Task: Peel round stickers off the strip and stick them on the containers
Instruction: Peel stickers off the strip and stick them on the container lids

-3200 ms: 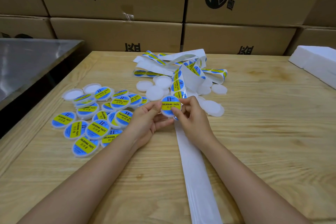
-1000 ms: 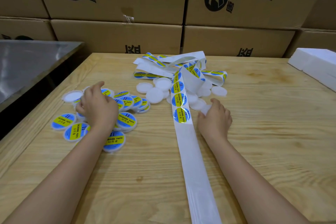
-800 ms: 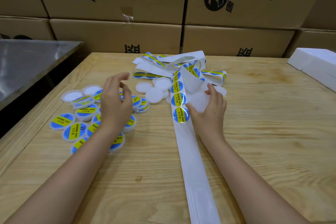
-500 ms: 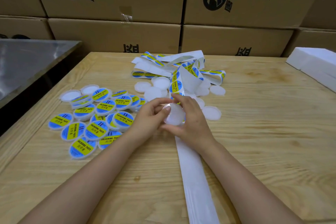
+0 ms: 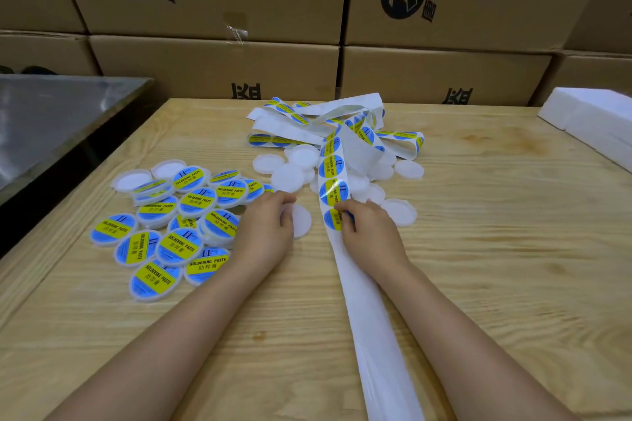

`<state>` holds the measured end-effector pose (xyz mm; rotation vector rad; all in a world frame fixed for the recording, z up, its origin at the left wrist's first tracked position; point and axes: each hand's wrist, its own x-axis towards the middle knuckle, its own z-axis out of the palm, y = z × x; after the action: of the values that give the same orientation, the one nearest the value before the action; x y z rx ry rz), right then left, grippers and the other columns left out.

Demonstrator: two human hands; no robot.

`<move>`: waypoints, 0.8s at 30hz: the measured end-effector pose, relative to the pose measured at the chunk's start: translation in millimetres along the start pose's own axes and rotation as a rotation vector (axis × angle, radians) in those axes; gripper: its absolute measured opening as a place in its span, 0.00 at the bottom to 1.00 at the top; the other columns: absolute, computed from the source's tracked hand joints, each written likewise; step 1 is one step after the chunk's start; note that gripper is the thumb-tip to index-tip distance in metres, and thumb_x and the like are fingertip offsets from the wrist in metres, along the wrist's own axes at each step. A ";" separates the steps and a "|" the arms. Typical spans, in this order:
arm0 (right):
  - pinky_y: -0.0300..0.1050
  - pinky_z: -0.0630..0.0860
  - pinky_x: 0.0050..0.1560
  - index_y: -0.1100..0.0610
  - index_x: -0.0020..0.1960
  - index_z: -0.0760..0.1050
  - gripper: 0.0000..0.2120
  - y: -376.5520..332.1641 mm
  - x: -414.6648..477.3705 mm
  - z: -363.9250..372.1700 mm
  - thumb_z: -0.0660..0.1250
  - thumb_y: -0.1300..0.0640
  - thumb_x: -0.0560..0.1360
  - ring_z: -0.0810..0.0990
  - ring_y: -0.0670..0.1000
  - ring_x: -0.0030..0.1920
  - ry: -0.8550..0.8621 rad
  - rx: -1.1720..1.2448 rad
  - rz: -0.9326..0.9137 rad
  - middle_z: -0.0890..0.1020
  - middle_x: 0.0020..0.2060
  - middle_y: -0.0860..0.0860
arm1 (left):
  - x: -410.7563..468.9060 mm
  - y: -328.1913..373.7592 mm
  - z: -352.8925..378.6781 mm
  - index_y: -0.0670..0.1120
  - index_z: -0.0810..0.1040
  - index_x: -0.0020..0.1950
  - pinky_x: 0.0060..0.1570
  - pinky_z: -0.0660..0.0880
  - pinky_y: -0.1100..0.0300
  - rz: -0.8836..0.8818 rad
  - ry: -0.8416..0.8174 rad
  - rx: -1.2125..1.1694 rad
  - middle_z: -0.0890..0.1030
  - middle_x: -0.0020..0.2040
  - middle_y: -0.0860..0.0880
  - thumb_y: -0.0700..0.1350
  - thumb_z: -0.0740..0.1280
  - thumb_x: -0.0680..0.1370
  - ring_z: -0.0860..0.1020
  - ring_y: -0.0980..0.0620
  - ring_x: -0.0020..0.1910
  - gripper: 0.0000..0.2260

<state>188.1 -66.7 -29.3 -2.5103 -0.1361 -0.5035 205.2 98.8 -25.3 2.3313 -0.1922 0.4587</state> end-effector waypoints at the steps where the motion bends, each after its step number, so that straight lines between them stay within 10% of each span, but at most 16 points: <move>1: 0.47 0.64 0.56 0.56 0.58 0.79 0.15 -0.7 -0.6 -0.6 0.58 0.63 0.76 0.75 0.59 0.53 -0.001 -0.005 0.021 0.83 0.49 0.55 | -0.5 -1.3 0.4 0.43 0.78 0.59 0.56 0.69 0.55 0.014 -0.008 0.053 0.79 0.56 0.45 0.37 0.62 0.76 0.75 0.45 0.57 0.13; 9: 0.50 0.74 0.41 0.55 0.41 0.80 0.10 -7.7 -0.3 -11.0 0.60 0.63 0.70 0.78 0.55 0.42 0.031 0.102 0.177 0.82 0.36 0.52 | -9.9 13.4 0.1 0.46 0.82 0.47 0.52 0.61 0.57 0.306 0.133 0.156 0.84 0.46 0.50 0.37 0.64 0.70 0.80 0.48 0.49 0.10; 16: 0.51 0.74 0.41 0.57 0.37 0.78 0.08 -8.6 -1.2 -12.1 0.61 0.65 0.68 0.77 0.56 0.36 0.078 0.214 0.145 0.81 0.31 0.54 | -15.1 13.8 14.9 0.56 0.69 0.67 0.70 0.32 0.49 0.407 -0.290 0.325 0.71 0.67 0.61 0.51 0.60 0.78 0.56 0.60 0.74 0.16; 24: 0.47 0.72 0.42 0.57 0.47 0.79 0.11 -6.6 0.7 -8.5 0.59 0.56 0.78 0.77 0.51 0.39 -0.029 0.298 0.138 0.83 0.37 0.52 | -18.1 21.3 12.9 0.55 0.69 0.68 0.71 0.33 0.50 0.406 -0.243 0.365 0.76 0.52 0.55 0.50 0.61 0.77 0.71 0.57 0.61 0.19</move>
<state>184.7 -65.9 -19.2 -2.2175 -0.0440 -0.3608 186.3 74.7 -27.0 2.7110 -0.7650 0.4315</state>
